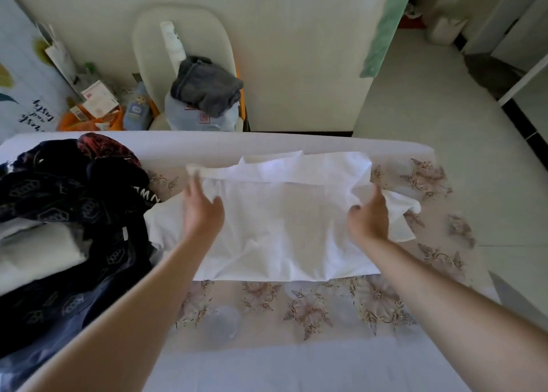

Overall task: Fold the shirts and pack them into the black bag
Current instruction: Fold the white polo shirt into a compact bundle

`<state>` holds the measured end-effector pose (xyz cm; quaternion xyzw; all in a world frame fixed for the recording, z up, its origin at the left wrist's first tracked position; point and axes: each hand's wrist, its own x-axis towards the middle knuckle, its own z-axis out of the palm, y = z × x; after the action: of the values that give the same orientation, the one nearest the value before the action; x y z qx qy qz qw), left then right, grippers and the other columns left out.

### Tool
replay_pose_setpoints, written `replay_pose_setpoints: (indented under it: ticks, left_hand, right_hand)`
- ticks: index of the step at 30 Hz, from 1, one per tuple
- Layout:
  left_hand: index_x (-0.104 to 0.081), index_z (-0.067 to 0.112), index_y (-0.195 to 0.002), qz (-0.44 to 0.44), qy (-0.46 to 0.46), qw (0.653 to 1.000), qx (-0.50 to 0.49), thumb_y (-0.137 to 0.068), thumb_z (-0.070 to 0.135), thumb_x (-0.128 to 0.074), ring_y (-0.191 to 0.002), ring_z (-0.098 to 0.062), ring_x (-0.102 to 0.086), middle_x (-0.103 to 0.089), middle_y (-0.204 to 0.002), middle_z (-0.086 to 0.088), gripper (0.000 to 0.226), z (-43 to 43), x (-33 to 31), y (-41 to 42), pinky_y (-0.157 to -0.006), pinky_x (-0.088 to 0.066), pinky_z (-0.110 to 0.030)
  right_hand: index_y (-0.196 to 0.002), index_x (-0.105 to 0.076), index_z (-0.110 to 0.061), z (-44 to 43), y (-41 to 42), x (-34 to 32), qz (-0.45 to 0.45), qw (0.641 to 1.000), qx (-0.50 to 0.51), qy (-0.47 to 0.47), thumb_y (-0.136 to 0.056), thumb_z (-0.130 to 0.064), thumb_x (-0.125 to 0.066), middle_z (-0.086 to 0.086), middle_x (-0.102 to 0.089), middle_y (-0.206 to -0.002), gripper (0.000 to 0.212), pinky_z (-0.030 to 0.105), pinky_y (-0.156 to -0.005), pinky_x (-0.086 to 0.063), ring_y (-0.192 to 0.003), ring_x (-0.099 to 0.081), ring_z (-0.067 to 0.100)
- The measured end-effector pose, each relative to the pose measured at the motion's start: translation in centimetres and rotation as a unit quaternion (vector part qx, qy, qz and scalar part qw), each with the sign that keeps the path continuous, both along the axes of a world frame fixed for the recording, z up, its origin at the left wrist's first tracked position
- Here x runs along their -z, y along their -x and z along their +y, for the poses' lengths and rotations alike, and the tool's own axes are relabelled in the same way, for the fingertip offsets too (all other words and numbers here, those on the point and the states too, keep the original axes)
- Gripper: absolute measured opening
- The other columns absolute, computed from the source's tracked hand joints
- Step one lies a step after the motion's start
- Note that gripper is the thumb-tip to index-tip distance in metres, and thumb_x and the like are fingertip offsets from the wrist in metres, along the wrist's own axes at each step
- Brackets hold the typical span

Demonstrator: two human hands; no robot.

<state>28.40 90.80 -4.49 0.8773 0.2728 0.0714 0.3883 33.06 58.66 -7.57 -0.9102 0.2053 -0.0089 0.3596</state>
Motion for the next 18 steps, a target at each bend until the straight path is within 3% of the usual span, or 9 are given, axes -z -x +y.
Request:
replay_pose_setpoints:
  ticks: [2, 4, 5, 7, 9, 12, 15, 18]
  left_hand:
    - [-0.044, 0.030, -0.143, 0.050, -0.092, 0.977, 0.184, -0.092, 0.022, -0.060, -0.141, -0.020, -0.033, -0.032, -0.157, 0.002, 0.054, -1.0, 2.3, 2.4, -0.117, -0.029, -0.042]
    - [-0.051, 0.036, -0.135, 0.115, -0.178, 0.920, 0.331, -0.083, 0.039, -0.069, -0.139, -0.017, -0.033, -0.035, -0.153, 0.006, 0.055, -1.8, 4.0, 5.0, -0.116, -0.027, -0.041]
    - [-0.049, 0.039, -0.134, 0.139, -0.207, 0.897, 0.365, -0.076, 0.049, -0.071, -0.137, -0.016, -0.032, -0.035, -0.149, 0.007, 0.062, -1.9, 4.6, 6.3, -0.114, -0.026, -0.040]
    - [-0.045, 0.041, -0.131, 0.161, -0.221, 0.894, 0.355, -0.066, 0.059, -0.072, -0.128, -0.017, -0.033, -0.034, -0.136, 0.008, 0.073, -1.5, 5.6, 8.5, -0.108, -0.029, -0.038]
    - [-0.046, 0.040, -0.125, 0.151, -0.221, 0.907, 0.325, -0.069, 0.056, -0.072, -0.116, -0.016, -0.037, -0.036, -0.123, 0.008, 0.063, -0.4, 6.0, 9.9, -0.100, -0.033, -0.035]
    - [-0.062, 0.029, -0.110, 0.117, -0.226, 0.900, 0.355, -0.090, 0.031, -0.063, -0.103, -0.020, -0.051, -0.052, -0.107, 0.006, 0.021, 1.0, 5.8, 11.0, -0.086, -0.041, -0.031]
    - [-0.066, 0.025, -0.106, 0.152, -0.171, 0.905, 0.360, -0.098, 0.023, -0.053, -0.096, -0.019, -0.058, -0.060, -0.101, 0.005, 0.016, 1.0, 4.8, 12.2, -0.077, -0.044, -0.031]
    - [-0.066, 0.029, -0.108, 0.213, -0.132, 0.890, 0.381, -0.096, 0.028, -0.054, -0.098, -0.016, -0.060, -0.063, -0.106, 0.007, 0.016, 0.0, 4.1, 14.1, -0.083, -0.048, -0.030]
  right_hand:
    - [-0.151, -0.034, -0.012, 1.3, 3.0, 1.0, -0.051, 0.974, -0.194, 0.105, -0.083, -0.014, -0.054, 0.012, -0.038, -0.155, 0.071, 0.049, -0.115, -0.033, -0.144, -0.034, 0.031]
    - [-0.150, -0.037, -0.015, 2.4, 6.0, 1.6, -0.040, 0.908, -0.393, 0.142, -0.078, -0.027, -0.056, 0.013, -0.027, -0.160, 0.076, 0.048, -0.119, -0.026, -0.148, -0.024, 0.029]
    - [-0.150, -0.035, -0.018, 3.0, 7.4, 1.7, -0.024, 0.867, -0.469, 0.165, -0.077, -0.030, -0.056, 0.011, -0.022, -0.160, 0.077, 0.046, -0.119, -0.024, -0.147, -0.021, 0.028]
    - [-0.148, -0.034, -0.022, 3.9, 9.6, 2.1, -0.011, 0.800, -0.554, 0.230, -0.077, -0.023, -0.058, 0.009, -0.026, -0.151, 0.075, 0.043, -0.115, -0.030, -0.136, -0.028, 0.027]
    - [-0.140, -0.042, -0.019, 4.5, 10.6, 2.8, -0.035, 0.799, -0.540, 0.261, -0.072, 0.000, -0.055, 0.010, -0.044, -0.125, 0.071, 0.037, -0.094, -0.046, -0.111, -0.048, 0.027]
    - [-0.122, -0.061, -0.014, 4.1, 10.5, 3.3, -0.042, 0.839, -0.477, 0.258, -0.069, 0.019, -0.060, 0.006, -0.054, -0.092, 0.062, 0.031, -0.062, -0.045, -0.073, -0.056, 0.023]
    - [-0.114, -0.066, -0.015, 3.0, 10.7, 2.4, -0.026, 0.834, -0.481, 0.270, -0.073, 0.013, -0.068, 0.004, -0.054, -0.084, 0.050, 0.029, -0.052, -0.038, -0.061, -0.053, 0.021]
    - [-0.101, -0.065, -0.019, 1.9, 13.2, 1.7, -0.015, 0.817, -0.493, 0.299, -0.070, 0.002, -0.076, 0.000, -0.053, -0.074, 0.039, 0.029, -0.047, -0.035, -0.052, -0.052, 0.021]
